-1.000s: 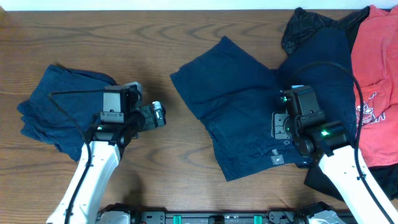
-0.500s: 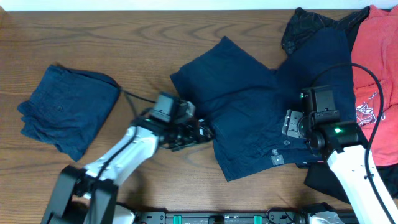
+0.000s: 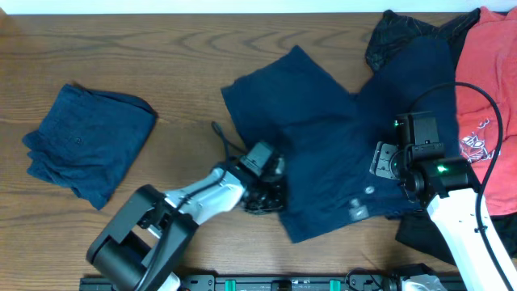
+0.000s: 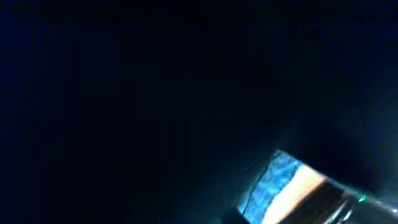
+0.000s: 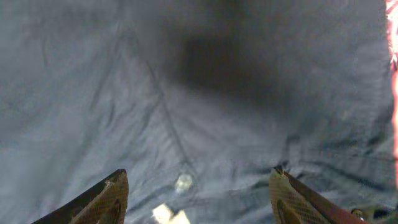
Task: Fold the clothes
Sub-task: 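Grasp the navy pants waistband with the left gripper and spread them leftward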
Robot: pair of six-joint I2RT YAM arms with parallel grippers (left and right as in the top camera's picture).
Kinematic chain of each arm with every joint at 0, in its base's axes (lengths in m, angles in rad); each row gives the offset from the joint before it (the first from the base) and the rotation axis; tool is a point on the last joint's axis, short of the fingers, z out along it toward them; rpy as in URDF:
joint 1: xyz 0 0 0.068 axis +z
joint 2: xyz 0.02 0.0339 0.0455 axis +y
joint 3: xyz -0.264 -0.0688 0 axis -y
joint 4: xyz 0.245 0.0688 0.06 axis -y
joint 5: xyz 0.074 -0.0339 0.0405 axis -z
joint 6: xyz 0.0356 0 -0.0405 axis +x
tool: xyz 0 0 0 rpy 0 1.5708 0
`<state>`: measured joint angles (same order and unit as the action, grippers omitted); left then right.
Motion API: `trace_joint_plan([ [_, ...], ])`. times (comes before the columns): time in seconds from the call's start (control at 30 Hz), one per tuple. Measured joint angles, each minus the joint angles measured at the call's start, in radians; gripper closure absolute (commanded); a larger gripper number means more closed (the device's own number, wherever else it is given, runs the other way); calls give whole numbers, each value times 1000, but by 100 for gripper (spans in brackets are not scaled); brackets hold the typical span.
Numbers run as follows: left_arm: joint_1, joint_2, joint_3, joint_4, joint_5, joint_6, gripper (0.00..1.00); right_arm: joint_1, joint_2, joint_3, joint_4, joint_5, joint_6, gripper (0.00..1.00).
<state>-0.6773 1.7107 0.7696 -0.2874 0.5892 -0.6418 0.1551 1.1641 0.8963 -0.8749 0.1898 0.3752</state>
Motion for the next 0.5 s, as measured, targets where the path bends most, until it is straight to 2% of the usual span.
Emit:
trace_joint_plan([
  [0.13,203,-21,122,-388,-106,161,94,-7,0,0,0,2,-1,30],
  [0.23,410,-22,317,-524,-201,274,94,-21,0,0,0,3,-1,30],
  [0.27,468,-22,386,-525,-221,301,85,-24,0,0,2,3,-1,29],
  [0.33,576,-23,534,-515,-255,349,34,-24,0,0,2,3,-1,27],
  [0.4,675,-30,660,-510,-278,369,3,-24,0,0,3,2,-1,26],
  [0.5,779,-58,760,-546,-279,386,2,-24,0,0,1,2,-4,25],
])
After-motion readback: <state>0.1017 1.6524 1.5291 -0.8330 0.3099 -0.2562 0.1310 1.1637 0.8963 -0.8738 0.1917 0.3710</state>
